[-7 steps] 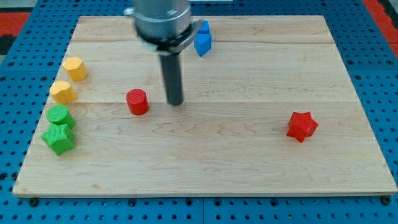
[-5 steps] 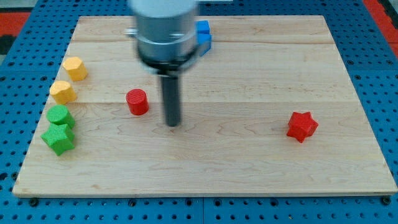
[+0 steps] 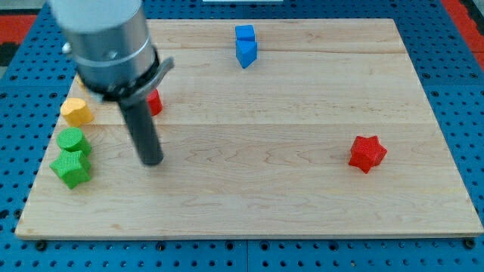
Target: Separate the green blocks
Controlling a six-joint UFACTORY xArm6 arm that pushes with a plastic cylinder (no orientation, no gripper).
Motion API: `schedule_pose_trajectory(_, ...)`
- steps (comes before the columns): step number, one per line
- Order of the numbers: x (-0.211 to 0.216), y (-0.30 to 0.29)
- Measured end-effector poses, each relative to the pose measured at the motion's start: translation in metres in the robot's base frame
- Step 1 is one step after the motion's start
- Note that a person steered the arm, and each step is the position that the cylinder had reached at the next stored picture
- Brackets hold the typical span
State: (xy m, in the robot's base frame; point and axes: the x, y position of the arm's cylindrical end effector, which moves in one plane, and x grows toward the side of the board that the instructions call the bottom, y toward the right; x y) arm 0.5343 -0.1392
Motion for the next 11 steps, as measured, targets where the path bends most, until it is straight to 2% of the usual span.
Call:
schedule_pose_trajectory(1, 0.025, -0.079)
schedule_pose_trajectory(2, 0.033, -0.13)
schedule_pose_trajectory(3, 0.008, -0.123)
schedule_pose_trajectory(4, -0.037, -0.08)
schedule_pose_trajectory(5, -0.045, -0.019)
schedule_pose_trajectory(6, -0.032, 0.007)
schedule_pose_trajectory(7, -0.004, -0.042)
schedule_pose_trajectory(8, -0.022, -0.166)
schedule_pose_trajectory(9, -0.046, -0.142)
schedule_pose_trajectory(10, -0.056, -0.085)
schedule_pose_trajectory(11, -0.057, -0.114)
